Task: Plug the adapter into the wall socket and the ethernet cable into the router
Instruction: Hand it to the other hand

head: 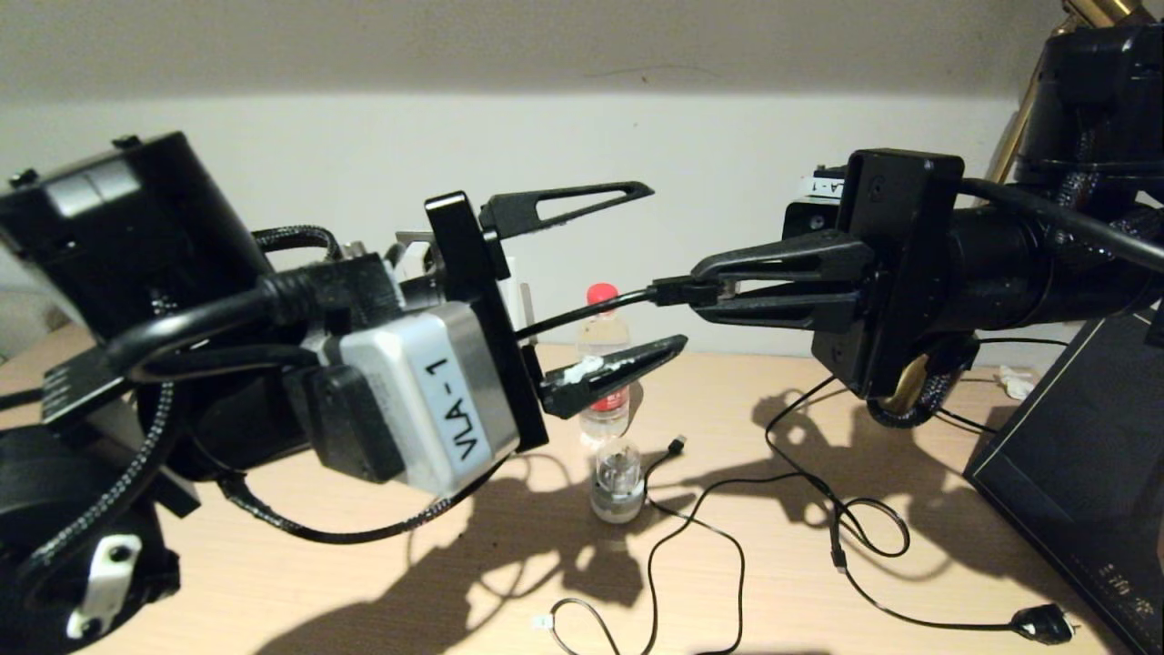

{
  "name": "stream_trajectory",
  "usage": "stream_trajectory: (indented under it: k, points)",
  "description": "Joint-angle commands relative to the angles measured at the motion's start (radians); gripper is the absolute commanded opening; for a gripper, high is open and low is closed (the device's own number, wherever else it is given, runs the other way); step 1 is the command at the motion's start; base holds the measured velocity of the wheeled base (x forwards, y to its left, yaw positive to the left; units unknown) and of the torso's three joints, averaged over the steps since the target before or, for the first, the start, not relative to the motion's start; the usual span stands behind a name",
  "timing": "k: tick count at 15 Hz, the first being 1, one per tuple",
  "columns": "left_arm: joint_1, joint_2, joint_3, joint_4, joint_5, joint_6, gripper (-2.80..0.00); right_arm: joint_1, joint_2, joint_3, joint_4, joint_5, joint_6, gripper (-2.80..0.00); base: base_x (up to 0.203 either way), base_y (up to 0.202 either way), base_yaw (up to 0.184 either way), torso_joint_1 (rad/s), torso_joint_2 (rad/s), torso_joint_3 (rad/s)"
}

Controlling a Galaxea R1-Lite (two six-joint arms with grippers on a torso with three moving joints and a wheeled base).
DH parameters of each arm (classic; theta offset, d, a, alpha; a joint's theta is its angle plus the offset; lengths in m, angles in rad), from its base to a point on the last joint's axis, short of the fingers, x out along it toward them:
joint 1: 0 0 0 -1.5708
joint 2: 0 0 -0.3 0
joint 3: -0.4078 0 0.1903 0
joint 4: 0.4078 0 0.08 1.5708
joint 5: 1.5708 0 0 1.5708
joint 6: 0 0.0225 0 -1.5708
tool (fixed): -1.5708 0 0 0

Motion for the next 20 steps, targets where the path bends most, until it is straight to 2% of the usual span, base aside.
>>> stream_trajectory:
  k: [1, 19, 20]
  points:
    - [-0.001, -0.002, -0.002, -0.006, -0.003, 0.006, -2.80, 0.001, 0.001, 0.000, -0.002, 0.007, 0.008, -2.80, 0.000, 0.000, 0.000, 0.000, 0.00, 0.000]
    - [-0.009, -0.006, 0.019, -0.006, 0.010, 0.006, -2.80, 0.001, 0.017, 0.003, -0.003, 0.006, 0.008, -2.80, 0.000, 0.000, 0.000, 0.000, 0.00, 0.000]
    - [-0.010, -0.006, 0.018, -0.006, 0.012, 0.006, 0.00, 0.001, 0.017, 0.003, -0.003, 0.006, 0.008, -2.80, 0.000, 0.000, 0.000, 0.000, 0.00, 0.000]
